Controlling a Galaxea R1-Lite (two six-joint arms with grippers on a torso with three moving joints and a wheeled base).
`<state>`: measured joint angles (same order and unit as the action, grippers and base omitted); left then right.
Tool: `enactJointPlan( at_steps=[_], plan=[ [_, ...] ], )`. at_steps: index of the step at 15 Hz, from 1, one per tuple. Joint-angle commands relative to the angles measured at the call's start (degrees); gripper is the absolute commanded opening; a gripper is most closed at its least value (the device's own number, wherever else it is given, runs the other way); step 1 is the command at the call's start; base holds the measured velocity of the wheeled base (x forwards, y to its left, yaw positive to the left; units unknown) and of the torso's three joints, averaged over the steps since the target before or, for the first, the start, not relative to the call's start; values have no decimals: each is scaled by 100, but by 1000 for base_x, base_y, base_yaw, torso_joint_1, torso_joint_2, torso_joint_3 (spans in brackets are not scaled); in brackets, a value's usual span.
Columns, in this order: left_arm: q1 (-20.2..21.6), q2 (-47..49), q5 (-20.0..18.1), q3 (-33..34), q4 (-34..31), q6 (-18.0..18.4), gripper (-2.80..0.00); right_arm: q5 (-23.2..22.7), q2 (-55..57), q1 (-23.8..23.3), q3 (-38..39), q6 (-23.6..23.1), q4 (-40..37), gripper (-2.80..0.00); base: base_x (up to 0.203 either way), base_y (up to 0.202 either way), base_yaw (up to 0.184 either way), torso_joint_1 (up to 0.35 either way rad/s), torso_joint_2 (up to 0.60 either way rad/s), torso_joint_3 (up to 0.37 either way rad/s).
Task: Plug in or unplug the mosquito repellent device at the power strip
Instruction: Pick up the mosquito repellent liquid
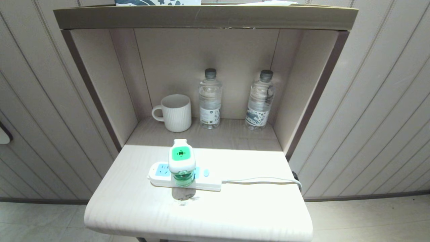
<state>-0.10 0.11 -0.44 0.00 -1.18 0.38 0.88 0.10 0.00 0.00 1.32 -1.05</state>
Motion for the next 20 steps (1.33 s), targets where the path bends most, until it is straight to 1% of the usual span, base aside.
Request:
enactJointPlan(
  at_steps=[1,20],
  plan=[
    [1,7,0,0,-5,-3,-280,0,8,0,0,0,-1,-280,0,0,0,0,0,0],
    [1,7,0,0,-5,-3,-280,0,17,0,0,-9,-1,-280,0,0,0,0,0,0]
  ],
)
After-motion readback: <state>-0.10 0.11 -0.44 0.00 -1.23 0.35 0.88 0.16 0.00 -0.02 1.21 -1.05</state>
